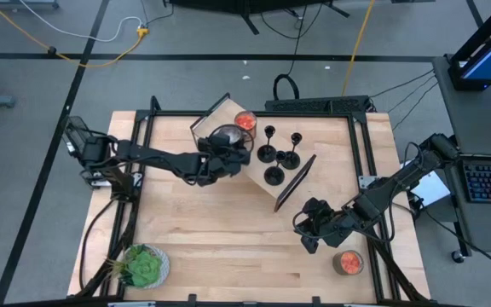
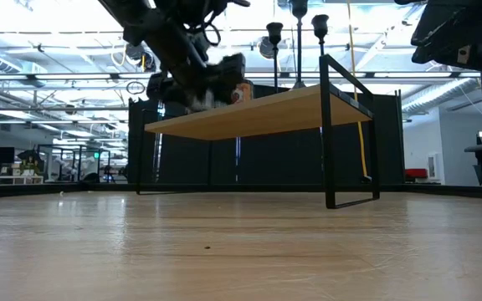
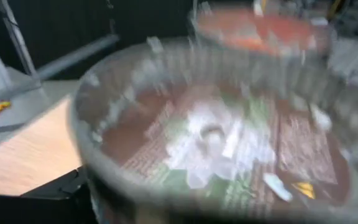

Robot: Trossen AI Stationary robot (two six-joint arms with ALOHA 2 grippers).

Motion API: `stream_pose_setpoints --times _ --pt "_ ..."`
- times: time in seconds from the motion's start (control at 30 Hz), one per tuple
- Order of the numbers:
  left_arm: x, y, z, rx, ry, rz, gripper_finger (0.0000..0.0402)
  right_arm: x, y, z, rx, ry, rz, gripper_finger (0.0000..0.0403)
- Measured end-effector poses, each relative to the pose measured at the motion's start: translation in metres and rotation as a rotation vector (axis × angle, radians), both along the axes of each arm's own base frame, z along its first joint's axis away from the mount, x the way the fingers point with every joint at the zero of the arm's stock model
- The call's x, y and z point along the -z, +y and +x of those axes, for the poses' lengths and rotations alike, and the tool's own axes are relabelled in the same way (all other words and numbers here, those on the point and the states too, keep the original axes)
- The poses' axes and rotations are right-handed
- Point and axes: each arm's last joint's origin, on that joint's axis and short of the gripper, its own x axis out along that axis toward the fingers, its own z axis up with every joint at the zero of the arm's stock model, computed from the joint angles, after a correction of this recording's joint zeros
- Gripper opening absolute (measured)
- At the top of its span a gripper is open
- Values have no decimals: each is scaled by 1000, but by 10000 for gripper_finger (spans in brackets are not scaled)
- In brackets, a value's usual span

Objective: Pick & Place candle stick holders
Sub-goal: Put the brown scented candle on the shelf

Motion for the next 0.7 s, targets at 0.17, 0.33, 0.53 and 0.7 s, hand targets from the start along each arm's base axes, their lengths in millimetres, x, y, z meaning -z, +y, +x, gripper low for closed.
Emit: stream_pose_setpoints --times 0.17,0.33,0.53,0.7 --pt "1 2 1 58 23 -29 354 0 0 0 0 0 0 73" --pt "1 2 1 57 27 -26 368 0 0 0 0 0 0 73" --pt "1 1 1 84 62 -19 363 0 0 0 0 -1 0 73" --pt "-1 1 0 87 56 -20 369 0 0 0 0 -1 -1 73"
